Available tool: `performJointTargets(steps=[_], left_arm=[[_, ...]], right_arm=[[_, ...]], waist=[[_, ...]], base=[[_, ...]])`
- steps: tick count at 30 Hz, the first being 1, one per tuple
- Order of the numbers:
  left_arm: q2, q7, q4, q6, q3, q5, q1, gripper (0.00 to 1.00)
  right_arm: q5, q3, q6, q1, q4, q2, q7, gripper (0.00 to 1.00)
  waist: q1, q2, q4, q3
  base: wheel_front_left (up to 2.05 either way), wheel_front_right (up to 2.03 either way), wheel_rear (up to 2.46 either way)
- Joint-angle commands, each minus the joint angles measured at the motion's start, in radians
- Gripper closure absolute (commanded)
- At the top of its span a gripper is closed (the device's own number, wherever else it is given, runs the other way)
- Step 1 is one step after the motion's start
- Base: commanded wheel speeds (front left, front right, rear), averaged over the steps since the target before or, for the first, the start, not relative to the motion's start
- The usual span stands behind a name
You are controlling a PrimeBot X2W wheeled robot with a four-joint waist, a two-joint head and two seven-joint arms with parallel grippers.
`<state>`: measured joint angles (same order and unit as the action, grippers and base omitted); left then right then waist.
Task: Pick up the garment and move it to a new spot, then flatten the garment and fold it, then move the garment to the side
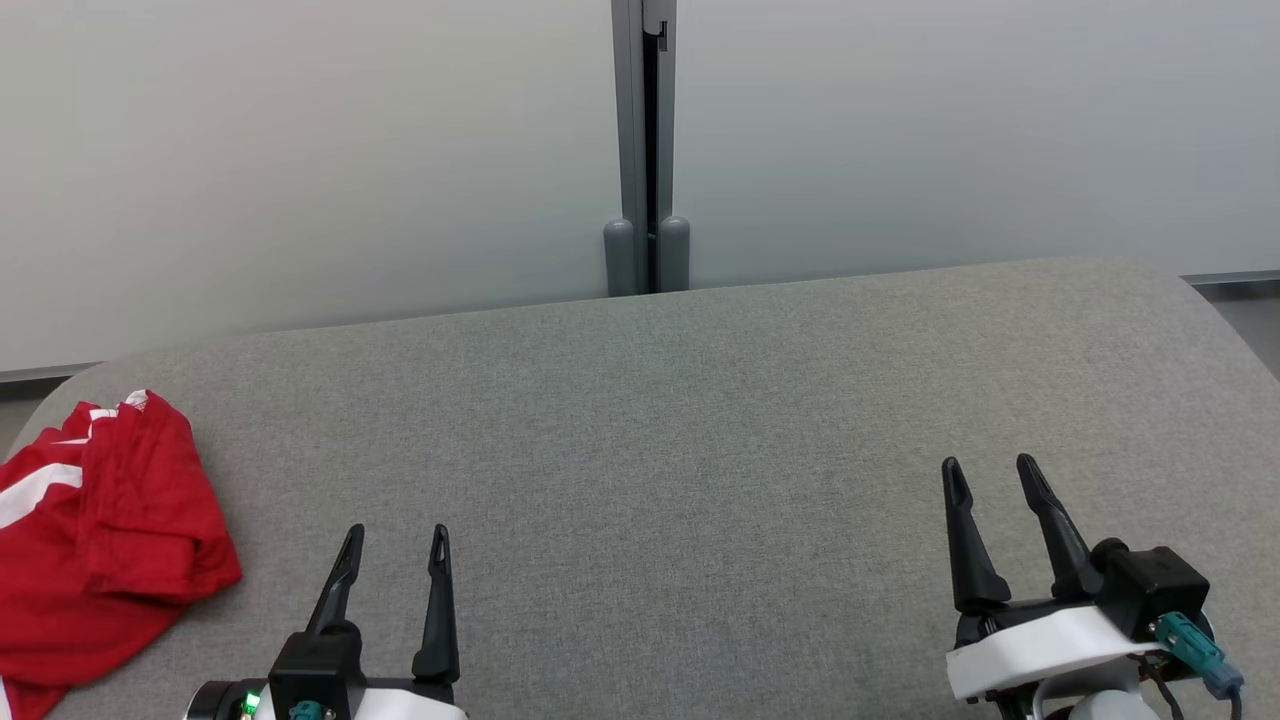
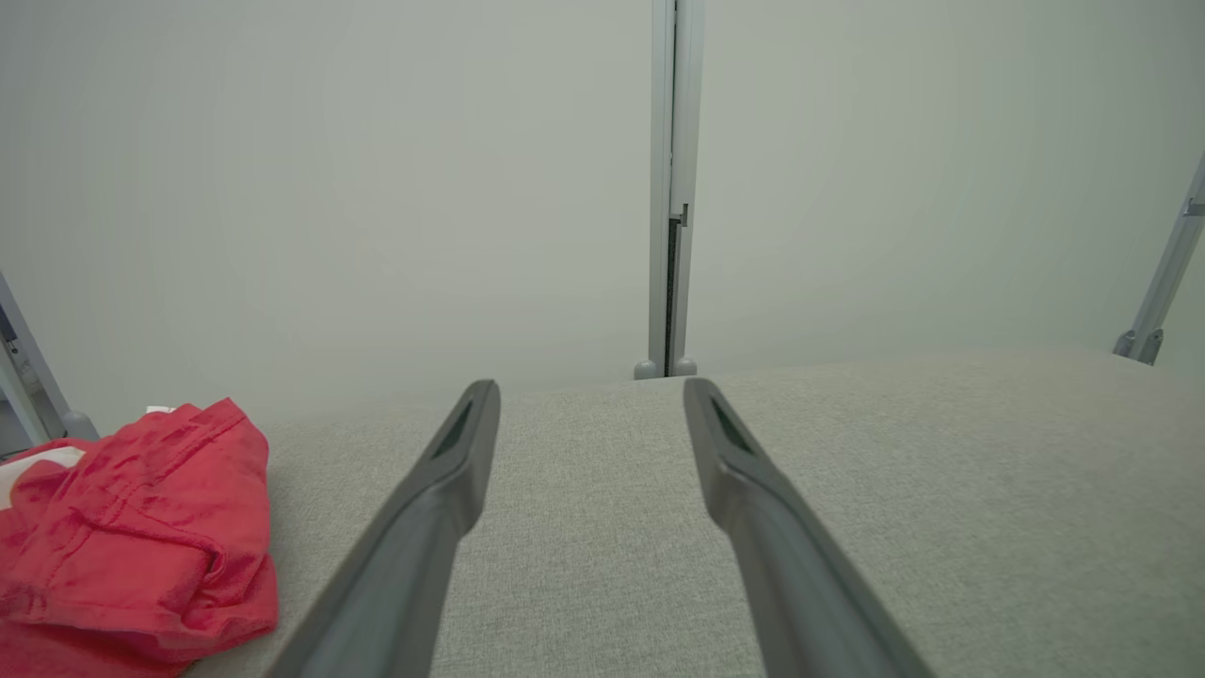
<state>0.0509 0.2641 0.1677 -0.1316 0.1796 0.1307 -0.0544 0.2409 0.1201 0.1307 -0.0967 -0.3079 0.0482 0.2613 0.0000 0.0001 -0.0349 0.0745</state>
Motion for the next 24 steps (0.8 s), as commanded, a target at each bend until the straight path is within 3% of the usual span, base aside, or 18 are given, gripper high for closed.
performJointTargets(steps=[1,13,17,24], left_arm=[[0.002,0.001,-0.006,0.008,-0.006,-0.007,-0.006,0.0],[0.002,0.001,0.0,0.017,0.002,0.002,-0.002,0.0],[0.001,0.001,0.005,0.012,0.003,0.0,-0.006,0.0],[0.001,0.001,0.008,0.011,-0.021,-0.017,-0.017,0.0]], right_arm=[[-0.005,0.004,0.0,-0.008,-0.003,0.004,0.006,0.0],[0.012,0.007,0.0,0.001,-0.017,0.003,0.006,0.0],[0.015,0.028,0.0,0.009,-0.02,0.004,0.006,0.0],[0.036,0.07,0.0,0.033,-0.02,0.003,0.004,0.0]], waist=[[0.0,-0.0001,0.0,0.0],[0.0,-0.0001,0.025,0.001],[0.0,-0.0001,0.071,0.003],[0.0,-0.0001,0.211,0.01]], base=[[0.0,0.0,0.0],[0.0,0.0,0.0],[0.0,0.0,0.0],[0.0,0.0,0.0]])
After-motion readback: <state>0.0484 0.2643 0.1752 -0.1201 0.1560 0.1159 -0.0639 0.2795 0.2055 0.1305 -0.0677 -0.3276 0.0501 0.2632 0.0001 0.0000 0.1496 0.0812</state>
